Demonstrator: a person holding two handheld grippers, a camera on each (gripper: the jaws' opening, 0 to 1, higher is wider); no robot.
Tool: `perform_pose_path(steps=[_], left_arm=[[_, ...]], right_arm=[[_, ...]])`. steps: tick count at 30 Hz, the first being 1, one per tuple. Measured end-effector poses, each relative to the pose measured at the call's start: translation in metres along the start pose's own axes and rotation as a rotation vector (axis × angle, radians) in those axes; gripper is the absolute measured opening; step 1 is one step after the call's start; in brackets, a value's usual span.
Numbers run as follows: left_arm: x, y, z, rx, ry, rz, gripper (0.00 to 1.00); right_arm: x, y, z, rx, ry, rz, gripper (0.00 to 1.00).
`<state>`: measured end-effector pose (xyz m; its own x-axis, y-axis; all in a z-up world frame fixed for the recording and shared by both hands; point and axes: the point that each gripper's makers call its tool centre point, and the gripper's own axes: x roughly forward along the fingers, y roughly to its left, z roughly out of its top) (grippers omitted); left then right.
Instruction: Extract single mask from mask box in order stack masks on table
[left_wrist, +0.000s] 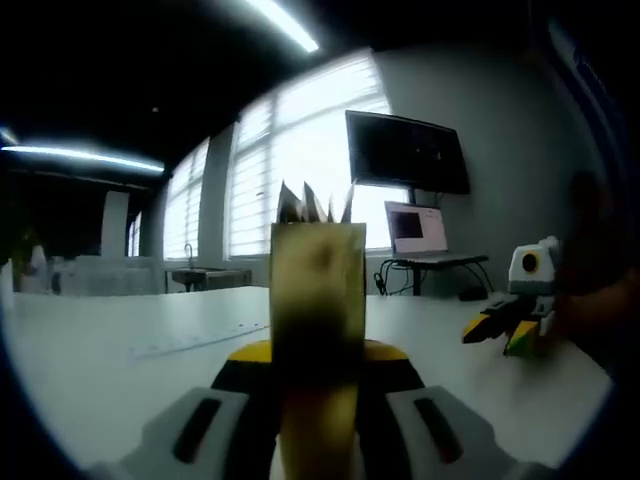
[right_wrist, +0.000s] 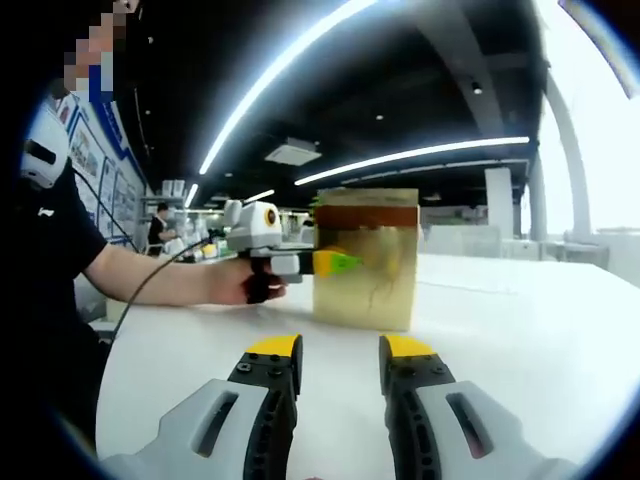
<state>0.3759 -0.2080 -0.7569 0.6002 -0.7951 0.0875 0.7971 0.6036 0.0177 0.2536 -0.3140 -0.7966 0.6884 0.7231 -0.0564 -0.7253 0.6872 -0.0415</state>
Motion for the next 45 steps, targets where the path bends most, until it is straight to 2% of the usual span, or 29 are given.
perform_pose_path(steps=[15, 20, 27, 33, 45], left_arm=[[-0.041, 0.002, 0.020, -0.016, -0.056, 0.061, 0.30], [-0.054, -0.001, 0.024, -0.017, -0.057, 0.073, 0.30], [-0.072, -0.014, 0.026, -0.024, -0.053, 0.081, 0.30], [-0.086, -0.039, 0.025, -0.012, -0.058, 0.083, 0.30], [-0.114, -0.043, 0.014, -0.023, -0.057, 0.122, 0.30]], right_arm=[[0.000, 0.006, 0.002, -0.020, -0.001, 0.038, 0.28], [0.001, 0.009, 0.004, -0.022, -0.005, 0.051, 0.28], [0.001, 0.011, 0.005, -0.021, -0.009, 0.061, 0.28], [0.002, 0.011, 0.005, -0.023, -0.008, 0.061, 0.28], [0.004, 0.008, 0.001, -0.025, -0.001, 0.057, 0.28]])
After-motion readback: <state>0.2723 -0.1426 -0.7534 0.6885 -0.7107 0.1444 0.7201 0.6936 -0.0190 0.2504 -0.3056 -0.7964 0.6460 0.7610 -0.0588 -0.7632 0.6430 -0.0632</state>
